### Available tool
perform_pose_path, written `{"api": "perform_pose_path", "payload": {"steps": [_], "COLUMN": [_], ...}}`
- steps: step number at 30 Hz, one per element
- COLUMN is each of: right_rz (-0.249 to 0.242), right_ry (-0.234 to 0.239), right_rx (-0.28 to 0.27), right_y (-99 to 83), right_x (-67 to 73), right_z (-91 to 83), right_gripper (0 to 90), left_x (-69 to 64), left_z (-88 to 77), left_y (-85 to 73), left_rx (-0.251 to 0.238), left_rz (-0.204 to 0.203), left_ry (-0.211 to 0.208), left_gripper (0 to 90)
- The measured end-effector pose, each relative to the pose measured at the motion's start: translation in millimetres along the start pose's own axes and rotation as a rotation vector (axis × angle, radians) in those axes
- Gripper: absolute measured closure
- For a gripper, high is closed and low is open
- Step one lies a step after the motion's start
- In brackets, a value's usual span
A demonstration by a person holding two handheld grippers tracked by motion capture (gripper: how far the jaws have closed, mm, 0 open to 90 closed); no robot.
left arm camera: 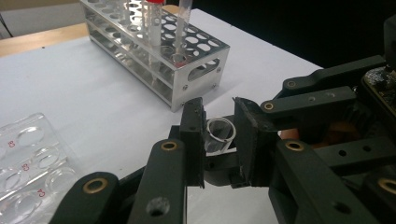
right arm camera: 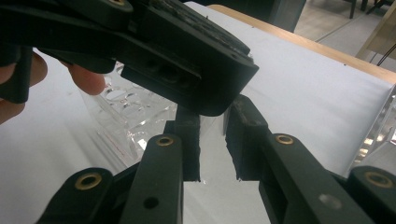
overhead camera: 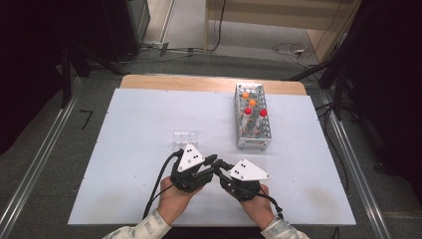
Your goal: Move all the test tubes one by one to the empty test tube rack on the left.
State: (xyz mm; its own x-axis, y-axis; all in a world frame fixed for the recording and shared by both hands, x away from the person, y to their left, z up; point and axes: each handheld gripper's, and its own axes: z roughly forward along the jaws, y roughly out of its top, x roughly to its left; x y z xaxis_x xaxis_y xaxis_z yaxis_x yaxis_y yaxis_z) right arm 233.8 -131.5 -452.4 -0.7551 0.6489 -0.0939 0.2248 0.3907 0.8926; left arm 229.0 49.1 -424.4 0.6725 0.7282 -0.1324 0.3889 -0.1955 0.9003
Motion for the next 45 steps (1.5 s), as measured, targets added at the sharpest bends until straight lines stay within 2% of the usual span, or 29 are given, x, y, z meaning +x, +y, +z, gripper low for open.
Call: {"api": "perform_pose_path", "payload": {"steps": [15, 20, 22, 25, 27, 28, 33, 39, 45], "right_rz": [-0.005, 0.004, 0.005, 0.022, 0.028, 0.035, 0.033, 0.021, 0.032], "right_ry": [0.001, 0.049, 0.058, 0.077, 0.083, 0.092, 0.106, 0.120, 0.114], "right_rx": [0.003, 0.011, 0.014, 0.010, 0.011, 0.014, 0.024, 0.033, 0.033], "right_y": [0.0, 0.2, 0.1, 1.4, 1.3, 0.2, -1.6, -4.9, -7.9], "right_x": [1.7, 0.0, -0.2, -3.5, -4.5, -5.1, -3.8, -3.1, -7.3], "right_z": [0.1, 0.9, 0.6, -2.5, -2.8, -4.3, -7.1, -9.2, -13.0], "right_gripper": [72.6, 45.9, 43.3, 29.7, 27.7, 23.9, 21.2, 19.3, 19.3], "left_x": [0.2, -0.1, -0.1, 1.1, 1.4, 2.1, 6.4, 5.7, 15.1], "left_z": [0.4, -1.3, -2.6, -9.0, -10.4, -12.0, -21.0, -36.9, -55.5], "left_y": [-0.4, 0.7, 1.5, 5.5, 6.1, 6.6, 9.3, 12.2, 15.5], "left_rx": [0.008, 0.004, 0.000, -0.018, -0.023, -0.024, -0.039, -0.064, -0.091], "left_rz": [0.009, 0.007, 0.004, 0.004, 0.001, -0.001, -0.008, 0.005, 0.002], "left_ry": [0.006, -0.007, -0.006, -0.014, -0.017, -0.022, -0.018, -0.024, 0.003], "left_gripper": [76.5, 77.0, 77.0, 77.0, 77.0, 77.0, 77.0, 77.0, 77.0]}}
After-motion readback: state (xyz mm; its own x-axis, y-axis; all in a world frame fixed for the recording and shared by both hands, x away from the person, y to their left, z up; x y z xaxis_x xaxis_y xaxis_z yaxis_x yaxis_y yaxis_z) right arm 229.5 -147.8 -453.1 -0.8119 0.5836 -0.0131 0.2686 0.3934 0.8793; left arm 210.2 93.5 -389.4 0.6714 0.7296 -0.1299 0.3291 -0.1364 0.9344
